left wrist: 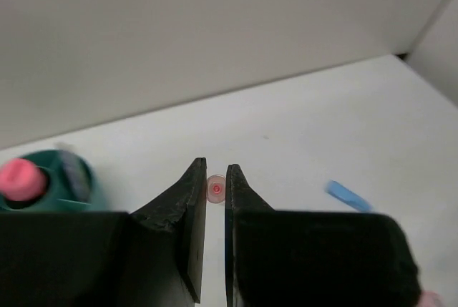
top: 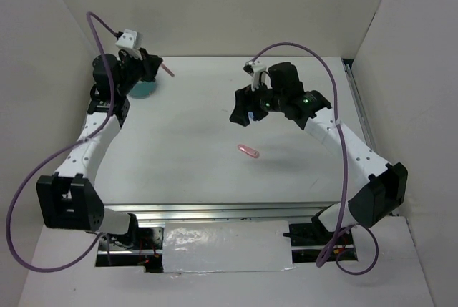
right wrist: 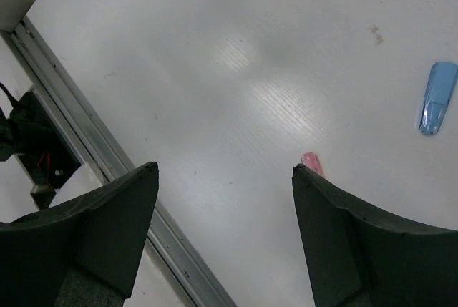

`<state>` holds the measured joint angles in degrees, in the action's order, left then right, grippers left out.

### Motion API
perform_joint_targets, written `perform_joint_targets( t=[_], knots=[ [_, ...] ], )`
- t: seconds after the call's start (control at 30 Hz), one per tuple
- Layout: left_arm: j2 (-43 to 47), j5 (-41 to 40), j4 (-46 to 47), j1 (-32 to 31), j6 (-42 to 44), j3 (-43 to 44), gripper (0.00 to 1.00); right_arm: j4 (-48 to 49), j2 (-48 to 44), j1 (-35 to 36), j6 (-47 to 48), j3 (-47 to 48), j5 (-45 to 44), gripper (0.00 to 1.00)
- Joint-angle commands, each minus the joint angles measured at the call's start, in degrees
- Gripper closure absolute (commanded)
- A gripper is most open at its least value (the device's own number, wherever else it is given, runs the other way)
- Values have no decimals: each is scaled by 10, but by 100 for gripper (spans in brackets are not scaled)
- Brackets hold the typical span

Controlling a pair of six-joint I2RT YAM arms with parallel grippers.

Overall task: Sort the stationery into containers
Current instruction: Place the pen in the storage box.

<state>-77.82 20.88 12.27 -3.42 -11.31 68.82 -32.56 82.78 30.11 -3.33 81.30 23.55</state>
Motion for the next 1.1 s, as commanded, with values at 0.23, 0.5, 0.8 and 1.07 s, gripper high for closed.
perform_joint_targets(
  t=[0.23,0.5,0.8,1.07],
  knots=[
    [-218,-80,179,62,106,186,100,16,-29,-30,-9,-31,37,19],
    [-338,-85,174,76,132,277,100,21,-24,-54,-13,-42,50,19],
    [-383,-101,157,79,147,296,100,22,-10,-65,-18,-40,62,19],
    [-382,-114,139,78,160,276,100,23,-10,-67,-19,-46,61,19]
  ],
)
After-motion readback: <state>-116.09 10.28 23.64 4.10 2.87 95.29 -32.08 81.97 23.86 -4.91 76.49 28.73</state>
